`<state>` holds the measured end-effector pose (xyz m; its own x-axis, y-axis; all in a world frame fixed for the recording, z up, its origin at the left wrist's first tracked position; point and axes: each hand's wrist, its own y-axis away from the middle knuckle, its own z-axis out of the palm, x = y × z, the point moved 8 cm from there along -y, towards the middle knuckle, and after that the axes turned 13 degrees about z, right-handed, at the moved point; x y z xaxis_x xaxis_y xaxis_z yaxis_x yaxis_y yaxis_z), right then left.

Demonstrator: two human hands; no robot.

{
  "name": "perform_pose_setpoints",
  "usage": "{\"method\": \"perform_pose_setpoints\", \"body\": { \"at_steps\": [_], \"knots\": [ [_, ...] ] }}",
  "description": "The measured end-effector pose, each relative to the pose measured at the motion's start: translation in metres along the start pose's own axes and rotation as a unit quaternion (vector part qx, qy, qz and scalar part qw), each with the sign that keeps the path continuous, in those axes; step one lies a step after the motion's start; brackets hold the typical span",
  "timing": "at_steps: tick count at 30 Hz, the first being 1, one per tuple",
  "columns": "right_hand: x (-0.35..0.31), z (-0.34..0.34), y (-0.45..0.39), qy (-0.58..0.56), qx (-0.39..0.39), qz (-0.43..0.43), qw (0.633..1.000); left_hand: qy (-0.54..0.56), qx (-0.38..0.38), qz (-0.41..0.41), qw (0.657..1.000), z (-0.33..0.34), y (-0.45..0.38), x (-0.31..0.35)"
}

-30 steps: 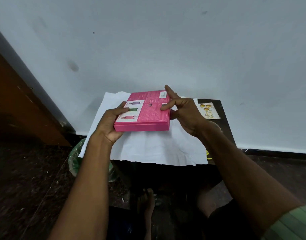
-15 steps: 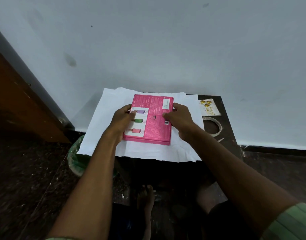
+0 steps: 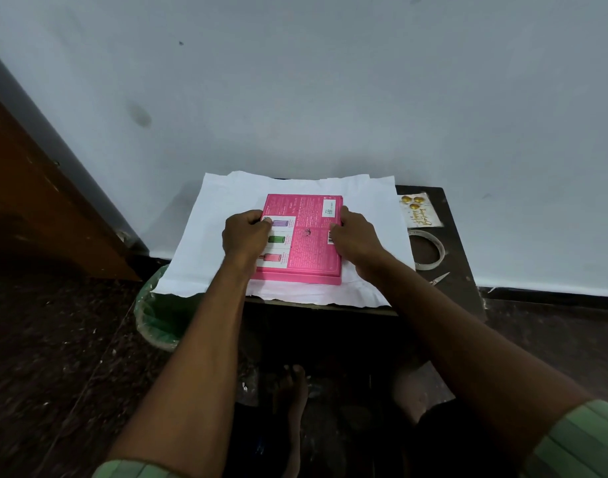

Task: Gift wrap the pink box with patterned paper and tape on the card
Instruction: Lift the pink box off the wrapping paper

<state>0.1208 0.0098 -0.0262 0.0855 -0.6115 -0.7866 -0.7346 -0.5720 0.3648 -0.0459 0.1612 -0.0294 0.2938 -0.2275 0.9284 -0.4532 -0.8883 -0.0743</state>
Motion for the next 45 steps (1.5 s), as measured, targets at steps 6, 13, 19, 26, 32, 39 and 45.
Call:
{"method": "perform_pose_setpoints", "body": {
  "at_steps": [6, 13, 19, 26, 32, 39, 45],
  "knots": [
    [-0.001, 0.001, -0.002, 0.042, -0.021, -0.005, 0.999, 0.039, 0.002, -0.025, 0.999, 0.005, 0.001, -0.004],
    [-0.019, 0.015, 0.012, 0.226, 0.022, -0.090, 0.970, -0.023, -0.002, 0.001, 1.000, 0.003, -0.003, 0.002],
    [-0.020, 0.037, 0.019, 0.278, -0.002, -0.140, 0.950, -0.394, 0.045, -0.083, 0.914, -0.071, -0.006, -0.004],
    [-0.008, 0.026, 0.006, 0.168, 0.011, -0.026, 0.985, -0.328, 0.050, -0.033, 0.943, -0.126, 0.003, 0.010],
    [-0.013, 0.021, 0.006, 0.152, 0.030, -0.041, 0.987, -0.219, -0.056, 0.152, 0.962, -0.088, -0.001, 0.075],
    [-0.016, 0.027, 0.005, 0.141, 0.041, -0.053, 0.988, -0.208, -0.176, 0.170, 0.947, -0.015, 0.008, 0.087],
    [-0.015, 0.024, 0.006, 0.131, 0.045, -0.031, 0.990, -0.256, -0.231, 0.149, 0.927, 0.020, 0.011, 0.075]
  ]
}}
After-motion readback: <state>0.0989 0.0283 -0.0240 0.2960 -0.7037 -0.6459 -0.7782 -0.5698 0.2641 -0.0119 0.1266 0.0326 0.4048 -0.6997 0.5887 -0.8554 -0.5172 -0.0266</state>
